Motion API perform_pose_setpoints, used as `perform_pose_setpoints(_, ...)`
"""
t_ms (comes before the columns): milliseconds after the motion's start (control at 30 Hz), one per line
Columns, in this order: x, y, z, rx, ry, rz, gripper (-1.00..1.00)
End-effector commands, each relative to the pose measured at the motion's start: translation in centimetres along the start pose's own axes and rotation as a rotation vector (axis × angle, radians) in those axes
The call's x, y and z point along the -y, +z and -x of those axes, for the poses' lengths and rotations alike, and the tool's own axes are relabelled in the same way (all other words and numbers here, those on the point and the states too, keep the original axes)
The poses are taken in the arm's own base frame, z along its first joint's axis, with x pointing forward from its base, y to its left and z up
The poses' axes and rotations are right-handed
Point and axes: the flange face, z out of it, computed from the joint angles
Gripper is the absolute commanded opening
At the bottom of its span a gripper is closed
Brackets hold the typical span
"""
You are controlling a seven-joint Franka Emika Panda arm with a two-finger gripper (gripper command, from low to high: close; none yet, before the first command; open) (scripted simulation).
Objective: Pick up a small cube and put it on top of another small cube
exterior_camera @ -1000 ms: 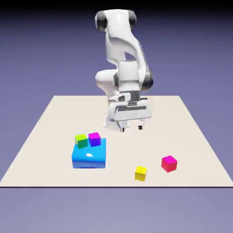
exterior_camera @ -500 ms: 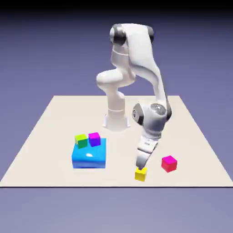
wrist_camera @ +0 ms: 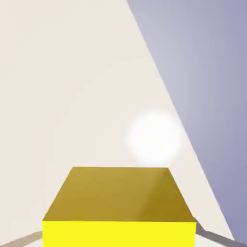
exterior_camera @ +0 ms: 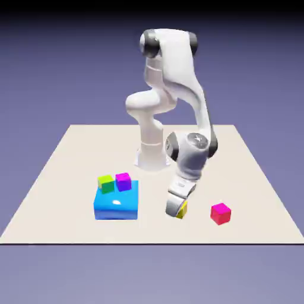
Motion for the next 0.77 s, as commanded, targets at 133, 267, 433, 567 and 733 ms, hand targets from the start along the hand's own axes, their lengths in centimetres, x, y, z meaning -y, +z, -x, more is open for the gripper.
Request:
perform_pose_setpoints(133, -10.6, -2.4, 5.0, 0.047, 0.374, -0.043, -1.00)
perform_pose_setpoints(267, -17.5, -3.5, 10.6, 0.090, 0.666, -0.085, -1.00)
perform_pose_setpoints(433, -22.0, -4.1, 16.0, 0.130, 0.908, -0.124, -1.00)
perform_pose_setpoints(567, -21.2, 1.3, 15.9, 0.130, 0.907, -0.125, -1.00)
perform_pose_setpoints(733, -21.2, 1.5, 16.0, 0.130, 0.907, -0.125, 1.00)
